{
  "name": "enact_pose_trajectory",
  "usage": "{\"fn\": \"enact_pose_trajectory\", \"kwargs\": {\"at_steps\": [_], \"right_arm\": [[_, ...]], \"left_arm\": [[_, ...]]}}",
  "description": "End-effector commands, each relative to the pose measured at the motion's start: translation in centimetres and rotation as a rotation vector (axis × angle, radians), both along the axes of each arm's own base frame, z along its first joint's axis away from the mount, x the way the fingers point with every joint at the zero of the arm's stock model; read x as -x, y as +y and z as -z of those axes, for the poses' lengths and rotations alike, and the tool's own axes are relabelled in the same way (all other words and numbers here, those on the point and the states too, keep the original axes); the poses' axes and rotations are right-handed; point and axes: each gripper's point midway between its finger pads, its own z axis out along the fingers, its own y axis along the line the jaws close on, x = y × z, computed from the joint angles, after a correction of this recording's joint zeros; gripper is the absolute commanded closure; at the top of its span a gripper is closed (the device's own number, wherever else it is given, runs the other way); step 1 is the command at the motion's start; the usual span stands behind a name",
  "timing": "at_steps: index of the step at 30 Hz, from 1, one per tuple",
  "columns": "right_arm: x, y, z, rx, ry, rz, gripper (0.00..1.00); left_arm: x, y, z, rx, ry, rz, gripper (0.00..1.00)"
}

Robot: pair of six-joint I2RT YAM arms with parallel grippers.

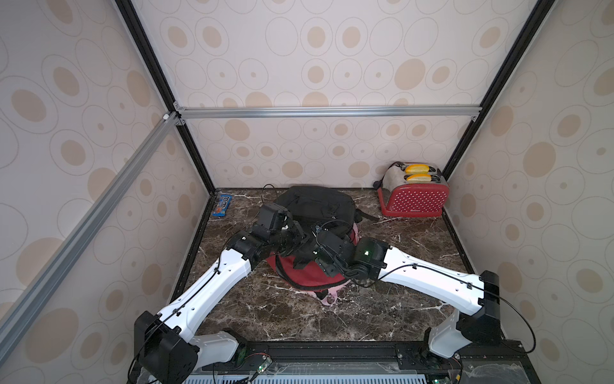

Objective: Zip up the backpack
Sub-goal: Zip the zipper on the backpack.

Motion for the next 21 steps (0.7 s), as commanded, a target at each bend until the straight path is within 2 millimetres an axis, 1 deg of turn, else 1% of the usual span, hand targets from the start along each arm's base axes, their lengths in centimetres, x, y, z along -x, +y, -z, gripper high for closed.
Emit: {"fn": "enact_pose_trajectory", "kwargs": {"at_steps": [1,5,8,13,16,17,19,20,21], "right_arm": [[-0.3,0.9,-0.6,-0.082,0.012,-0.013,0.23],[-0.7,1.0,-0.4,-0.112,0.037,0.000,0.24],[-0.7,0.7,-0.3,-0.138,0.051,0.007,0.26],[-1.3,-0.3,0.1,-0.146,0.060,0.042,0.31],[-1.9,-0.7,0.1,-0.141,0.058,0.055,0.38],[-2.0,-0.9,0.0,-0.144,0.062,0.058,0.42],[-2.1,-1.1,-0.1,-0.141,0.081,0.053,0.52],[-2.1,-1.1,-0.1,-0.138,0.098,0.045,0.59],[-1.9,-1.2,0.0,-0.135,0.121,0.040,0.63]], "left_arm": [[0.2,-1.1,-2.8,0.089,-0.065,0.035,1.00],[0.3,-1.2,-2.7,0.099,-0.064,0.036,1.00],[0.3,-1.3,-2.7,0.105,-0.065,0.038,1.00],[0.3,-1.3,-2.8,0.110,-0.067,0.040,1.00],[0.4,-1.4,-2.9,0.112,-0.068,0.044,1.00],[0.4,-1.4,-2.9,0.110,-0.067,0.044,1.00],[0.5,-1.3,-2.8,0.107,-0.066,0.045,1.00],[0.5,-1.3,-2.6,0.105,-0.063,0.044,1.00],[0.5,-1.3,-2.6,0.107,-0.063,0.044,1.00]]}}
